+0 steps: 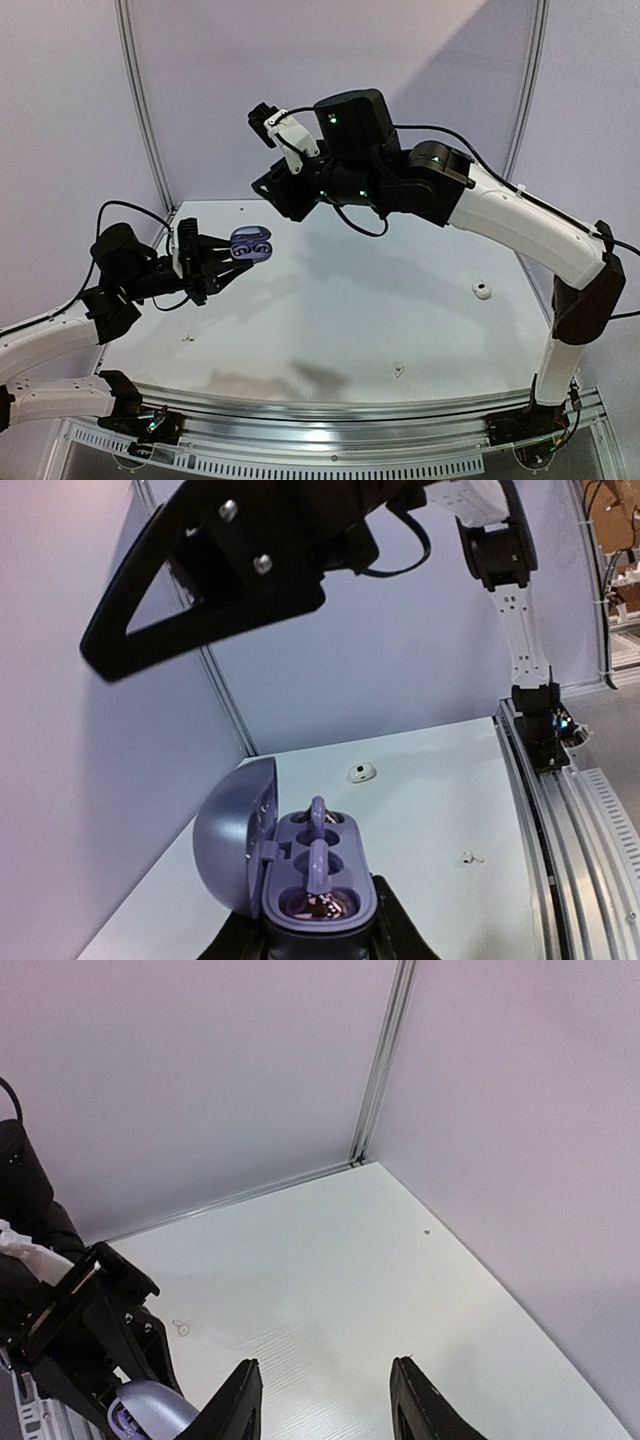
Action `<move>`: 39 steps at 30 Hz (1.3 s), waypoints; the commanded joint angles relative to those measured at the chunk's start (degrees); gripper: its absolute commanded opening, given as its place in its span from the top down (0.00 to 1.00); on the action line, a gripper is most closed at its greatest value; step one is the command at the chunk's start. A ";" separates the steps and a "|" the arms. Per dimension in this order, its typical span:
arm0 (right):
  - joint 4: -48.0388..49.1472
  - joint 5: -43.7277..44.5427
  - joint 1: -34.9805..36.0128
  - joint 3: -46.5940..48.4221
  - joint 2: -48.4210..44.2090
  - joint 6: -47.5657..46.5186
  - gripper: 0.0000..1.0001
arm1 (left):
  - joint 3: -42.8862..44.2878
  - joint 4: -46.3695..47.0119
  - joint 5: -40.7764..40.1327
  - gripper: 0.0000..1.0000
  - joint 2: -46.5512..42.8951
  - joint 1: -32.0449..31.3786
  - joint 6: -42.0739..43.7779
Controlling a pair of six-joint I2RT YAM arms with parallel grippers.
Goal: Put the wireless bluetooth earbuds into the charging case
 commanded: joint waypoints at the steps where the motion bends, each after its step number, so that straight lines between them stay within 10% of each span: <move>1: -8.31 -6.40 0.42 2.63 4.59 3.81 0.56 | 0.53 -1.43 3.16 1.00 -0.54 -0.92 5.54; 23: -11.99 -14.36 0.53 -6.00 -2.60 2.25 0.62 | 1.23 0.10 -2.22 1.00 0.67 -0.66 -0.53; 32: 2.08 -29.92 -4.25 -17.16 -11.95 5.23 0.28 | 2.62 6.13 5.21 1.00 0.46 1.30 -32.14; 39: 10.12 -38.08 -4.23 -18.58 -11.09 6.33 0.29 | 3.77 11.88 9.84 1.00 0.94 1.30 -40.84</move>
